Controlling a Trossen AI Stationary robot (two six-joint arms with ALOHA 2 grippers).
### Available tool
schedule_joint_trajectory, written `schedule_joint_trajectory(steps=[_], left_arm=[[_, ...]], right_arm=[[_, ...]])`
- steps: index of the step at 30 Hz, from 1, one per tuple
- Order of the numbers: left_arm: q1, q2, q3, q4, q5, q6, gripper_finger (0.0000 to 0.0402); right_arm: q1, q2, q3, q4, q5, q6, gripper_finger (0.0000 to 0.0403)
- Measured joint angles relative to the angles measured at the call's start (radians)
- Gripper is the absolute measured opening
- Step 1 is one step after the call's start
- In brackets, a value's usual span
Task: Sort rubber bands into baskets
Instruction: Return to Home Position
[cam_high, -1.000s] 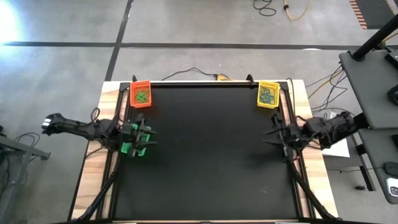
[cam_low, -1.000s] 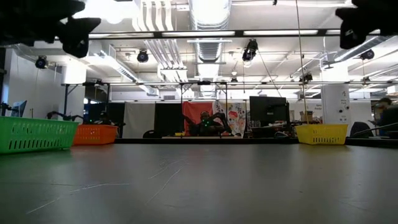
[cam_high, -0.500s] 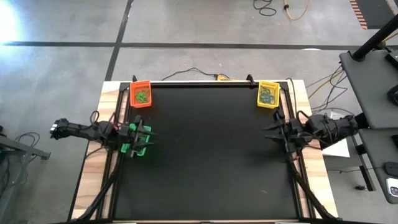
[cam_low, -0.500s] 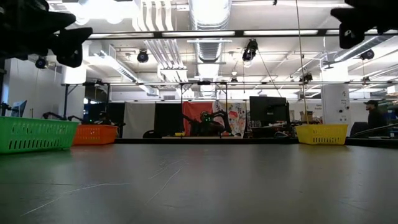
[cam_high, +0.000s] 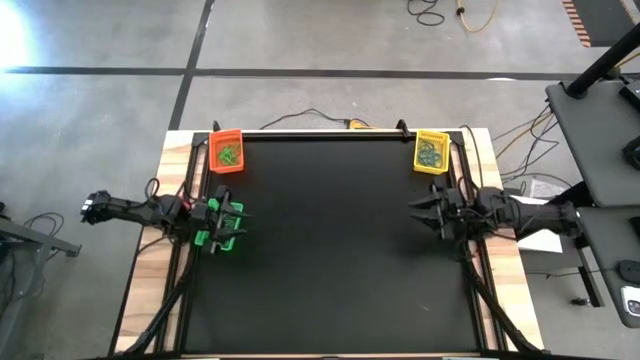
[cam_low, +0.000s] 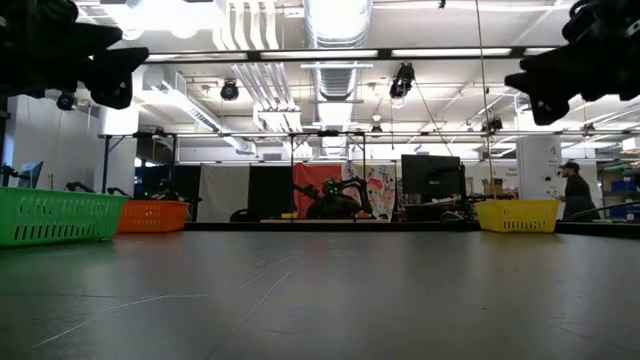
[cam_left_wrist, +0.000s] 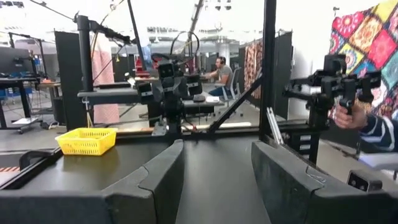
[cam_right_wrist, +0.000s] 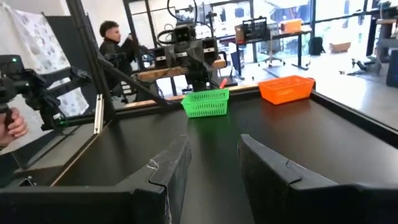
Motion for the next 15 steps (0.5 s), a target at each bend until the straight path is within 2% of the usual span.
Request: schedule_joint_trajectory(steps=[3, 6, 9, 15], left_arm=[[0.0, 0.001, 0.0, -0.01, -0.001, 0.004, 0.0171], [0.0, 0.001, 0.0, -0.013, -0.001, 0.004, 0.0171], [0.0, 0.0, 0.0, -0.027, -0.002, 0.003, 0.0171], [0.002, -0.005, 0.0, -0.086, -0.003, -0.028, 0.0171]], right_arm=[[-0.089, -0.001, -0.005, -0.002, -0.073, -0.019, 0.013], [-0.132, -0.001, -0.03, 0.007, -0.07, -0.032, 0.013], [-0.131, 0.0, -0.085, 0.089, -0.008, -0.05, 0.013], [-0.057, 0.006, -0.085, 0.142, -0.021, -0.083, 0.013]])
